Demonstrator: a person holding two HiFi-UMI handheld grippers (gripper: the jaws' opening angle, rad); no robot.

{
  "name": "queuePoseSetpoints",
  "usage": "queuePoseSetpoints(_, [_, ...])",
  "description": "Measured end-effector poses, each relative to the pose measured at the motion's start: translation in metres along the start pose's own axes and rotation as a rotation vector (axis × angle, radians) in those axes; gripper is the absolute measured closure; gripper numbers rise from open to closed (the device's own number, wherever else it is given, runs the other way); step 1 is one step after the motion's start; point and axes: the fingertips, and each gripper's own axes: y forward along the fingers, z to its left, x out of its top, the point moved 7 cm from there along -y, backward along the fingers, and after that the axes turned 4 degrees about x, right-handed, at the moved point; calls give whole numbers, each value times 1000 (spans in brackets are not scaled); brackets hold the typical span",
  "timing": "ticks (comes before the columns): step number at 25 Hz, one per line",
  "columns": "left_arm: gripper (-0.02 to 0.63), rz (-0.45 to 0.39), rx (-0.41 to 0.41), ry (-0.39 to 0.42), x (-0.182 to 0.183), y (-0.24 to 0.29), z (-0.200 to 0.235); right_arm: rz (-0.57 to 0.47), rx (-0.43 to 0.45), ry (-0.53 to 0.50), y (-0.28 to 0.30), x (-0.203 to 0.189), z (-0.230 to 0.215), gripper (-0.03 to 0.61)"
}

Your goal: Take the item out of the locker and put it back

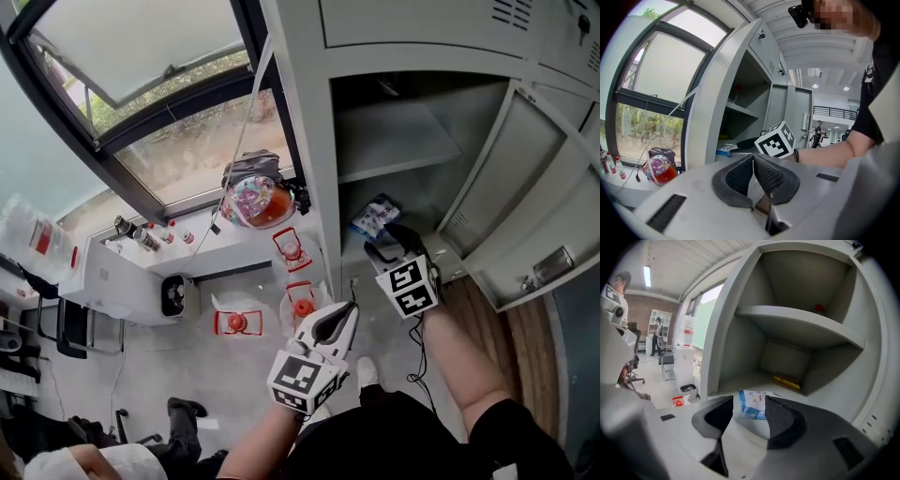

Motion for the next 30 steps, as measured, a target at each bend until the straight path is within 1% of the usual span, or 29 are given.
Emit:
queuePoseSetpoints(4, [594, 5, 18, -21, -2, 3, 2, 34, -6, -92, 9, 0, 0, 311])
queuePoseSetpoints(8, [594, 8, 21, -20, -3, 4, 4, 58, 10, -107, 18, -2, -2, 311])
queuePoseSetpoints(12, [594, 3, 31, -31, -4, 5, 6, 88, 21, -101, 25, -6, -5, 314])
queuePoseSetpoints(13, [594, 3, 32, -31, -4, 5, 6, 94, 21, -98, 26, -7, -5, 326])
queuePoseSetpoints(14, [594, 5, 31, -29, -4, 5, 6, 98, 22, -92, 27, -8, -6, 359])
queuePoseSetpoints(16, [594, 8, 28, -22, -2, 6, 6, 102, 25, -77, 28, -10, -7, 382])
queuePoseSetpoints(22, [594, 7, 28, -16, -1, 4, 6, 94, 18, -51, 28, -11, -8, 437])
queuePoseSetpoints(27, [594, 4, 27, -18, 1, 1, 5, 76, -9, -27, 23, -9, -8, 466])
queuePoseSetpoints(30, [594, 1, 21, -9, 3, -4, 3, 56, -20, 8, 16, -8, -8, 472])
